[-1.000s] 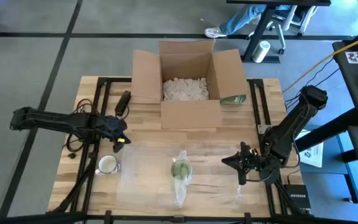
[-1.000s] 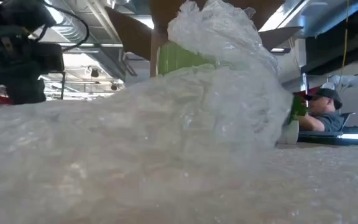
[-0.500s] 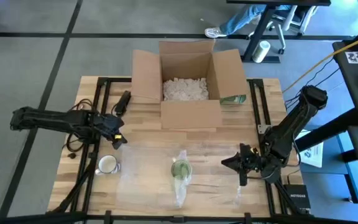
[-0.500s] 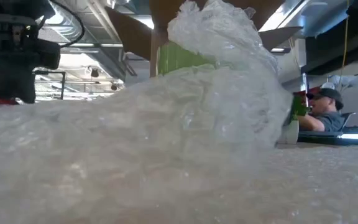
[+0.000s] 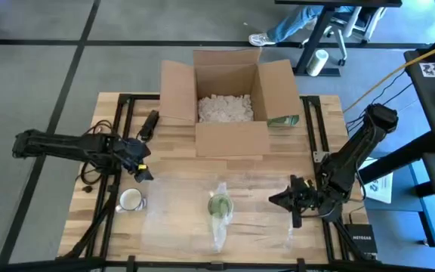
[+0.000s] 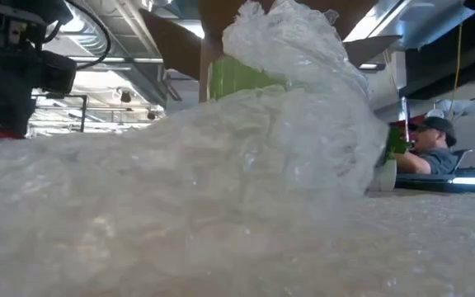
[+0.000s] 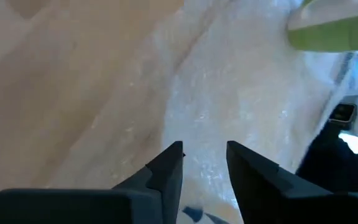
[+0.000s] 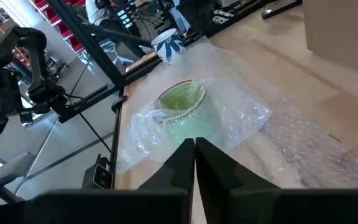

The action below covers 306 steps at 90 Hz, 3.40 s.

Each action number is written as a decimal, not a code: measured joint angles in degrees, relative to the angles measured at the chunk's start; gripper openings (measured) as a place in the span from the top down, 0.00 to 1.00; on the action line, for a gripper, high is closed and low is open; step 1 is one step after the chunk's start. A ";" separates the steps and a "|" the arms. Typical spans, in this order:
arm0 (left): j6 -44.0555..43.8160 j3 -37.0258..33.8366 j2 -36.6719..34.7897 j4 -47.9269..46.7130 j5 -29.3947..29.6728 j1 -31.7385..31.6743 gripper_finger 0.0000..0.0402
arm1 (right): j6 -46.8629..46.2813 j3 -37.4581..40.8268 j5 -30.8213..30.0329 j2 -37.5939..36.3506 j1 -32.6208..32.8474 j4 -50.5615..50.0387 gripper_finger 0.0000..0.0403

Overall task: Wrap mug
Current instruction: Wrap the green mug with bubble wrap

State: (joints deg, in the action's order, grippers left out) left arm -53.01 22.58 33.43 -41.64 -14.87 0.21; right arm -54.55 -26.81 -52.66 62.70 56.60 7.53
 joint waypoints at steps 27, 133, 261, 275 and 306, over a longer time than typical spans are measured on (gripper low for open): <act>-0.86 -0.54 0.00 -3.19 3.65 0.00 0.73 | 0.88 0.00 0.91 0.01 0.00 0.02 1.00; 2.00 3.70 13.44 28.33 1.77 5.84 1.00 | 3.21 0.00 2.26 0.02 0.02 -0.04 1.00; 9.67 47.39 68.75 58.98 -5.68 8.70 1.00 | 4.07 0.00 1.02 0.02 0.02 -1.27 1.00; 8.48 47.40 71.30 62.57 -4.39 8.74 1.00 | 4.07 0.00 -1.23 0.02 0.00 -1.23 1.00; 6.30 47.48 76.84 66.24 -3.14 8.52 1.00 | 4.07 0.00 -1.80 0.04 0.00 -1.24 1.00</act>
State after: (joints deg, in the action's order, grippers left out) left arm -46.71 70.06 110.27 24.60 -18.00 8.73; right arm -50.48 -26.81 -54.46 62.74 56.60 6.29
